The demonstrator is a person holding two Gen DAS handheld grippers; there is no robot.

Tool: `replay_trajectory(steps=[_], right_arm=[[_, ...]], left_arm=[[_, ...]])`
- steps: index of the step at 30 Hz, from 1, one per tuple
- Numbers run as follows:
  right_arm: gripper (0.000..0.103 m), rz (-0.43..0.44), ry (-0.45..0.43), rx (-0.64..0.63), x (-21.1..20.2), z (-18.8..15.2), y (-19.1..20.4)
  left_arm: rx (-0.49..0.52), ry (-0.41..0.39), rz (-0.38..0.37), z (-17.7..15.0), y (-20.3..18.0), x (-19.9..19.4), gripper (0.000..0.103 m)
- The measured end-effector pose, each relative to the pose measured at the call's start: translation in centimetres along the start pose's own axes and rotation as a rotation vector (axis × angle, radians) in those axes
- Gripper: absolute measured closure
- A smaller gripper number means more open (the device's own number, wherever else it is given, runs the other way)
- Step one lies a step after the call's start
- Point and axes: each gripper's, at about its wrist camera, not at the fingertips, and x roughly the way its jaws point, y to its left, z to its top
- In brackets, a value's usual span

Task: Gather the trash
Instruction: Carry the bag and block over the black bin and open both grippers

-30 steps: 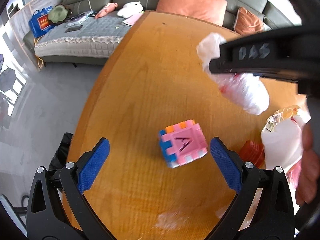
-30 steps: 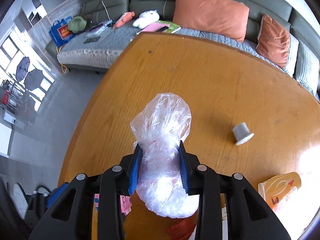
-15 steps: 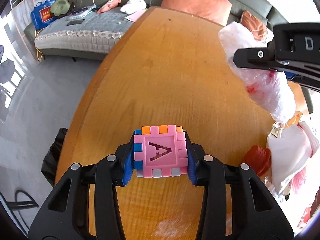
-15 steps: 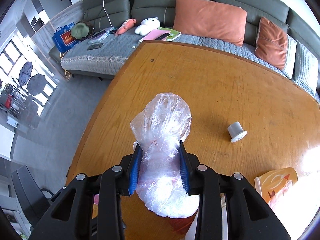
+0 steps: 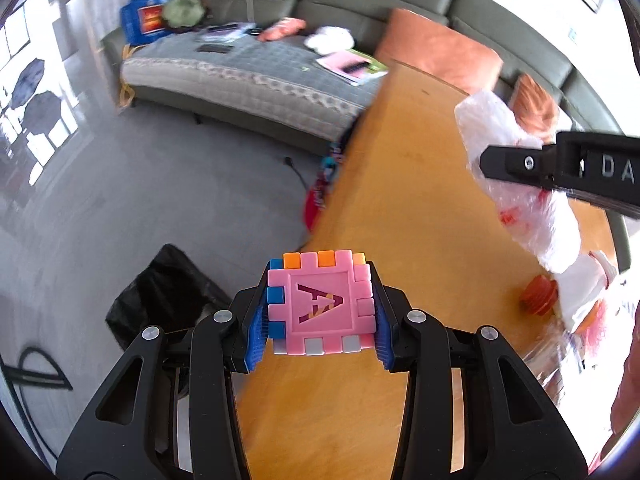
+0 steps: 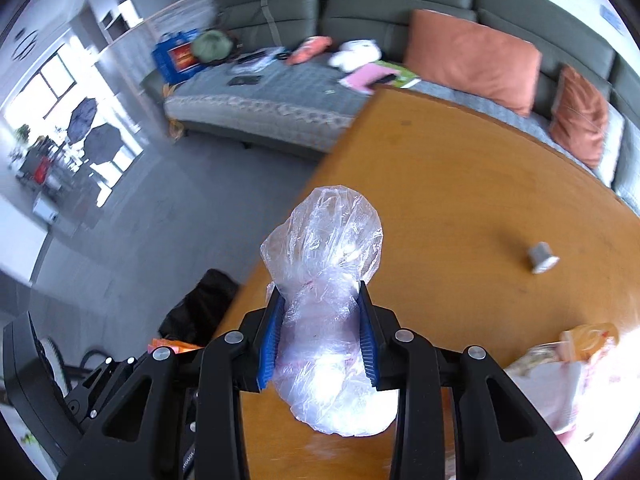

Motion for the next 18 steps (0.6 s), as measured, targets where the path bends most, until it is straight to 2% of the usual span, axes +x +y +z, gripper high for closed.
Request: replay_trajectory(steps=[8,18], right_arm=[[0.067,0.087,0.037,-0.133,1.9,-0.1,10.3],[0.067,0.182,0.097,-0.301,4.9,-1.0,22.4]], left_arm=[[-0.161,-0.034,0.095,-2.1,10.5,-3.3,0.062],[-0.336,-0.020,0.210,-4.7,22.0,-4.4,0.062]])
